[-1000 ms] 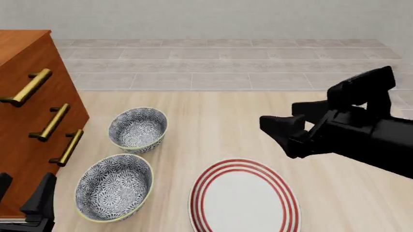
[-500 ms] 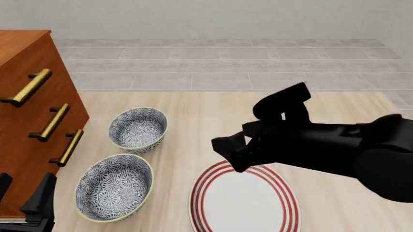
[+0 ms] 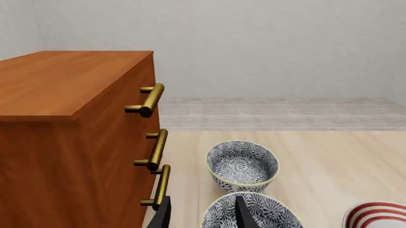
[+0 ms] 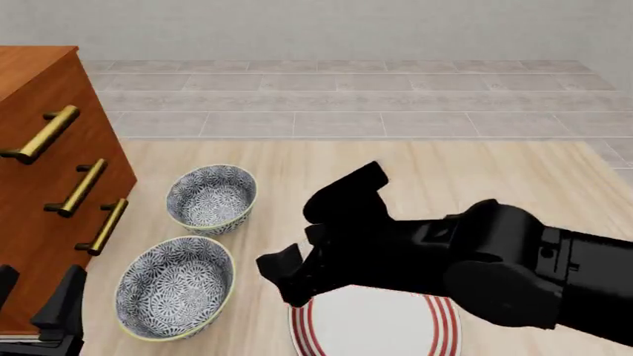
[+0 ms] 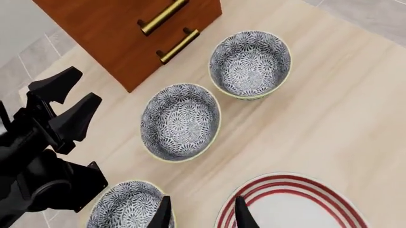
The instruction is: Put the bowl at the front on the plate.
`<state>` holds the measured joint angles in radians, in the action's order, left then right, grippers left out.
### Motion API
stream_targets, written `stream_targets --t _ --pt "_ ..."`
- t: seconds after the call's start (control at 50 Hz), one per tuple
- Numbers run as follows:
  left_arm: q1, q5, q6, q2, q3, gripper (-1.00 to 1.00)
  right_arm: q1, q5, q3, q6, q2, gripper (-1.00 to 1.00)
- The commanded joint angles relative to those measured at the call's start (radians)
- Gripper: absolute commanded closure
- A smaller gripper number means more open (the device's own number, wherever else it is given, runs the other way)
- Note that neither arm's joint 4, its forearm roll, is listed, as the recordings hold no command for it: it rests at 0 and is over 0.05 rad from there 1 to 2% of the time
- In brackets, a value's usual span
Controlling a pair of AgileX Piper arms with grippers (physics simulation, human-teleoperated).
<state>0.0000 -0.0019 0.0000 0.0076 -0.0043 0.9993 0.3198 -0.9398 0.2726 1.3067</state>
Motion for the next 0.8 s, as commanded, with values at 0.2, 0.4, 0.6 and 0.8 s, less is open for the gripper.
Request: stream_targets --t 0.2,0.4,0.6,0.8 --pt "0.000 0.000 0.000 0.000 0.000 -1.00 0.122 -0.048 -0.003 0.058 0.082 -1.00" --pt "0.000 0.000 0.000 0.000 0.000 -1.00 0.144 -0.086 0.028 0.094 0.102 -1.00" --pt "0.000 0.000 0.000 0.000 0.000 -1.00 0.147 -0.132 0.077 0.136 0.112 -1.00" --pt "0.000 0.000 0.000 0.000 0.000 -1.00 0.148 -0.161 0.107 0.161 0.122 -1.00"
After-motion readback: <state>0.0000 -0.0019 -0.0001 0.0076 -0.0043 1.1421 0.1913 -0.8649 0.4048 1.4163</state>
